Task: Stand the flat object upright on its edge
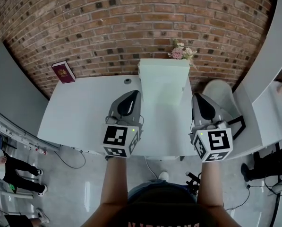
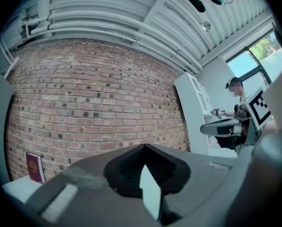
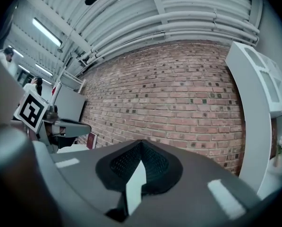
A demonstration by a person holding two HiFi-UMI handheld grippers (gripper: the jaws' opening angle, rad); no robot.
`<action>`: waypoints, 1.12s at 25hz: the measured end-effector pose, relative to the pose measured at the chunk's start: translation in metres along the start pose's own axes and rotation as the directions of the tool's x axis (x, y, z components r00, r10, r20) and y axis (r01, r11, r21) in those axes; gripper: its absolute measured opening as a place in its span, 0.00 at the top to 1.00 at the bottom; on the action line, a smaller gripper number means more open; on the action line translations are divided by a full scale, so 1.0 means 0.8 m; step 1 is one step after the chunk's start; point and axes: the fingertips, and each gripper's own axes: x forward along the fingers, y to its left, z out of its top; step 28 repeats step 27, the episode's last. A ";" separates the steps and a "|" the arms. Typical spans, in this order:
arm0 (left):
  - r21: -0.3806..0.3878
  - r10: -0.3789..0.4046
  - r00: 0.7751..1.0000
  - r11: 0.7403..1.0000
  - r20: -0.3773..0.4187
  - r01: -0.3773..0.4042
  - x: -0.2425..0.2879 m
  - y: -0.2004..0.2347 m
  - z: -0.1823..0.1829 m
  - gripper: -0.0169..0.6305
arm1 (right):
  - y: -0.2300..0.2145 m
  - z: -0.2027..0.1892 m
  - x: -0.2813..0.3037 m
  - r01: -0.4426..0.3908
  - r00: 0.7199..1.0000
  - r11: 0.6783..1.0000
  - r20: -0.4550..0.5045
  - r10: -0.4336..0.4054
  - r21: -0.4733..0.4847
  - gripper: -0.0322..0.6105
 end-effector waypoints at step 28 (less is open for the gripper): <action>0.015 0.051 0.997 0.999 0.059 -0.052 -0.011 0.050 0.031 0.97 | -0.051 0.025 -0.012 0.111 0.993 0.994 0.027 -0.111 -0.015 0.95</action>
